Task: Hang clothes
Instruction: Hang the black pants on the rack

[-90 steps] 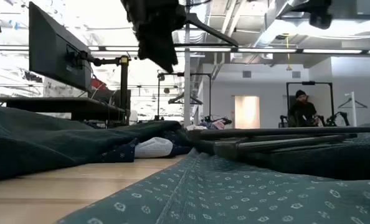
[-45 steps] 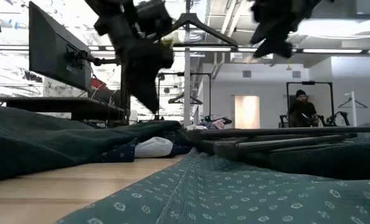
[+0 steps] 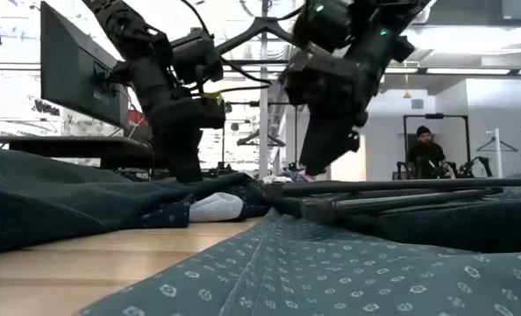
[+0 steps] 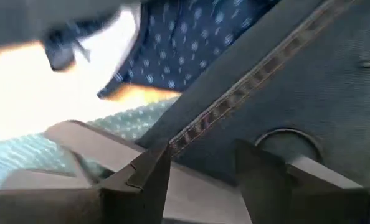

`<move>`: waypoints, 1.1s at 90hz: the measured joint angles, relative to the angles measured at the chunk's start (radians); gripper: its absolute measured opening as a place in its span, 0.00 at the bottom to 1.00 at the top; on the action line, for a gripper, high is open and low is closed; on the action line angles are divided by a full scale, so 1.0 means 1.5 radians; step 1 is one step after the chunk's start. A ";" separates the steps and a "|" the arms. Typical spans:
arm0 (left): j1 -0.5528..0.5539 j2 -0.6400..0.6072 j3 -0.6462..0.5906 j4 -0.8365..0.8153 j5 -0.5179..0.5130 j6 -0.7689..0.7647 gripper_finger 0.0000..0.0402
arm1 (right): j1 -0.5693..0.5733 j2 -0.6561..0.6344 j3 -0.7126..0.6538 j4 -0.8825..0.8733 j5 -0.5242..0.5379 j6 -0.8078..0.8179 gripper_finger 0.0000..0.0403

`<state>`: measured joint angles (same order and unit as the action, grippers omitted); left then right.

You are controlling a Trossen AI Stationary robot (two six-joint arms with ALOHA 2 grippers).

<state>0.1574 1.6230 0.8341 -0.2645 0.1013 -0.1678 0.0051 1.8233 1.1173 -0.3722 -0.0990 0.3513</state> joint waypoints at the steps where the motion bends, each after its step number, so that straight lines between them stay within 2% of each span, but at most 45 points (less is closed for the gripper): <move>1: 0.000 0.000 -0.001 0.000 0.000 0.000 0.40 | 0.000 0.007 0.005 -0.007 0.000 -0.005 0.39; 14: 0.000 0.000 -0.011 0.001 0.001 0.011 0.40 | -0.001 0.072 0.066 -0.123 0.002 -0.058 0.39; 24: 0.000 0.000 -0.013 -0.006 0.002 0.017 0.40 | 0.000 0.082 0.083 -0.235 0.003 -0.086 0.39; 46: -0.001 -0.001 -0.013 -0.023 0.005 0.031 0.40 | 0.006 0.029 0.077 -0.431 0.020 -0.151 0.39; 62: -0.001 -0.001 -0.012 -0.052 0.005 0.059 0.40 | 0.019 -0.011 0.043 -0.529 0.020 -0.180 0.39; 78: -0.001 -0.002 -0.012 -0.071 0.004 0.069 0.40 | 0.029 -0.058 -0.002 -0.570 0.020 -0.169 0.39; 89: 0.001 -0.002 -0.014 -0.052 0.005 0.056 0.40 | 0.022 -0.095 0.020 -0.508 0.020 -0.106 0.39; 99: 0.001 -0.001 -0.014 -0.031 0.013 0.046 0.40 | 0.021 -0.113 0.039 -0.379 0.020 -0.078 0.39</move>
<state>0.1585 1.6218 0.8131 -0.3114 0.1204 -0.0990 0.0362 1.6544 1.1756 -0.9405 -0.0689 0.2342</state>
